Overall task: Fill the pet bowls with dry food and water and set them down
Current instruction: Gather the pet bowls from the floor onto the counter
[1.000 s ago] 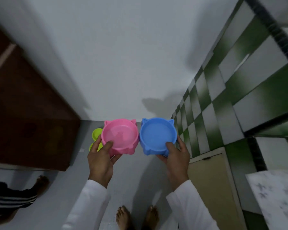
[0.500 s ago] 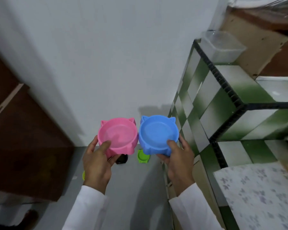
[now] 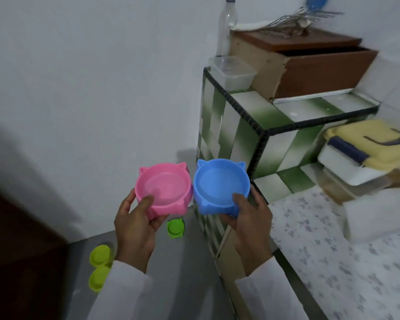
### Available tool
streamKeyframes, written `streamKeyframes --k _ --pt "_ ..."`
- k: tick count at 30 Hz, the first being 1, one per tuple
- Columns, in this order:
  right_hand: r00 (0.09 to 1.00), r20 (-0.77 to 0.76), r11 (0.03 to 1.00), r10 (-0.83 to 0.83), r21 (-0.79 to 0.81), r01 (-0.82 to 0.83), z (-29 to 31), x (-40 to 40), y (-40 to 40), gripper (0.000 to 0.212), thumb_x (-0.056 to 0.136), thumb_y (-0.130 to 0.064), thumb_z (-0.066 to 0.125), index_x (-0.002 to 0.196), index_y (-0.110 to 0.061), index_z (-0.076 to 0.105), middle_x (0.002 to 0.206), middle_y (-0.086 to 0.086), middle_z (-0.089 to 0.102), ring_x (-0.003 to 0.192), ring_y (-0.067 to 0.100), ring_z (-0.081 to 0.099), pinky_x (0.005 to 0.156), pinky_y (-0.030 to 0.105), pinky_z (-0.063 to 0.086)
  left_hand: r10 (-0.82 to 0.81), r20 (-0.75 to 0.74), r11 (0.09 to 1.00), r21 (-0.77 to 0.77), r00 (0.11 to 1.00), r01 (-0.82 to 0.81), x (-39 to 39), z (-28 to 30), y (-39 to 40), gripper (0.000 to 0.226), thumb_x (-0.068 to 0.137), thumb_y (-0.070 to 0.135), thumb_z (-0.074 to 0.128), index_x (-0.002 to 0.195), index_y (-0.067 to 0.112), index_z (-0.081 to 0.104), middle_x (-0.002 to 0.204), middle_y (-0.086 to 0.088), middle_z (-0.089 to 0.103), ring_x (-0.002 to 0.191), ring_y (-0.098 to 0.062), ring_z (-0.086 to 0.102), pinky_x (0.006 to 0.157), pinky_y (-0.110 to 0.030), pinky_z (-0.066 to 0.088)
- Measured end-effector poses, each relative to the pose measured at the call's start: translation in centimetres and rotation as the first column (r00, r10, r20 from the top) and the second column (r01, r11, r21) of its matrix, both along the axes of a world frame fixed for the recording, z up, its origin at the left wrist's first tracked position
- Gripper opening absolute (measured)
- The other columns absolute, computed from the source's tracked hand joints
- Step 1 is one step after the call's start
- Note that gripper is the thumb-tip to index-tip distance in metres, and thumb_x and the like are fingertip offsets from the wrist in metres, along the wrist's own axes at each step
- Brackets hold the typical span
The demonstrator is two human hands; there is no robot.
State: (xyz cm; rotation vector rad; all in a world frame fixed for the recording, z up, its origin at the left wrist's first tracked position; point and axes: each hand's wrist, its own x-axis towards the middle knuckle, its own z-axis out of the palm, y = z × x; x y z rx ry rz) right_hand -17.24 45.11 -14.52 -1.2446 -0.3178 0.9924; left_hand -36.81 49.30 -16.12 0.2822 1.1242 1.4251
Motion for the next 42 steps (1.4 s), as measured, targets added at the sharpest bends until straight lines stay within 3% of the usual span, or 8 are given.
streamKeyframes --k 2,5,11,14,18,23,34,42 --pt "0.997 0.037 0.998 -0.061 -0.013 0.061 0.4 0.6 -1.4 0.043 0.091 -0.012 0.071 0.128 -0.034 0.064 0.115 -0.012 0.065 0.108 0.029 0.067 0.073 0.050 0.064 -0.069 0.003 0.998 0.006 0.998 0.069 0.9 0.3 -0.1 0.059 0.090 -0.003 0.069 0.143 0.021 0.058 0.127 -0.014 0.066 0.105 -0.036 0.072 0.078 -0.055 0.063" --pt "0.986 0.015 0.985 -0.166 -0.037 0.166 1.0 1.4 -3.5 0.047 0.094 -0.011 0.069 0.137 -0.028 0.060 0.119 -0.004 0.063 0.103 0.031 0.069 0.073 0.054 0.063 -0.164 0.000 0.986 0.032 0.986 0.164 2.3 1.0 -0.3 0.061 0.088 -0.002 0.073 0.143 0.020 0.057 0.127 -0.014 0.066 0.098 -0.032 0.075 0.078 -0.055 0.063" --pt "0.929 0.001 0.928 -0.370 -0.044 0.369 1.7 2.8 -9.3 0.055 0.092 -0.013 0.073 0.142 -0.029 0.056 0.127 0.005 0.066 0.094 0.031 0.074 0.073 0.055 0.063 -0.365 -0.023 0.929 0.049 0.931 0.366 5.6 1.4 -2.2 0.058 0.090 -0.001 0.070 0.143 0.020 0.058 0.138 -0.013 0.058 0.111 -0.038 0.066 0.079 -0.057 0.063" --pt "0.879 -0.020 0.879 -0.476 -0.029 0.475 1.7 3.3 -13.0 0.053 0.091 -0.015 0.074 0.139 -0.032 0.058 0.128 0.006 0.067 0.095 0.034 0.074 0.072 0.054 0.063 -0.462 -0.039 0.884 0.056 0.886 0.463 7.7 1.5 -4.1 0.059 0.091 0.000 0.069 0.145 0.019 0.056 0.141 -0.012 0.056 0.111 -0.037 0.066 0.077 -0.057 0.063" --pt "0.787 -0.021 0.787 -0.617 0.001 0.617 2.3 4.0 -18.6 0.046 0.091 -0.008 0.071 0.133 -0.025 0.062 0.106 -0.006 0.067 0.086 0.026 0.074 0.062 0.040 0.062 -0.593 -0.036 0.803 0.052 0.804 0.594 10.6 1.7 -7.8 0.058 0.092 0.004 0.069 0.146 0.022 0.055 0.136 -0.005 0.059 0.111 -0.029 0.065 0.080 -0.050 0.064" --pt "0.662 -0.029 0.662 -0.749 -0.003 0.749 2.6 4.8 -25.5 0.050 0.092 -0.005 0.070 0.137 -0.022 0.060 0.101 -0.003 0.067 0.098 0.034 0.071 0.068 0.049 0.064 -0.719 -0.040 0.692 0.046 0.693 0.720 14.4 1.5 -12.5 0.052 0.092 0.006 0.070 0.140 0.024 0.060 0.136 -0.003 0.060 0.115 -0.028 0.062 0.067 -0.039 0.063" --pt "0.412 -0.056 0.414 -0.909 -0.018 0.910 2.7 6.1 -40.9 0.049 0.091 -0.003 0.071 0.136 -0.020 0.060 0.100 0.003 0.068 0.096 0.032 0.070 0.066 0.046 0.063 -0.900 -0.034 0.435 0.022 0.436 0.900 21.2 1.7 -25.5 0.054 0.090 0.005 0.074 0.137 0.029 0.062 0.134 -0.006 0.060 0.116 -0.032 0.063 0.077 -0.049 0.064" --pt "0.317 -0.048 0.318 -0.947 -0.017 0.948 2.9 6.9 -51.4 0.050 0.090 -0.004 0.071 0.136 -0.022 0.060 0.099 -0.003 0.066 0.096 0.033 0.071 0.071 0.053 0.063 -0.943 -0.031 0.330 0.037 0.331 0.943 23.8 2.2 -35.7 0.057 0.090 0.004 0.074 0.139 0.028 0.060 0.135 -0.005 0.058 0.116 -0.030 0.062 0.076 -0.049 0.064"
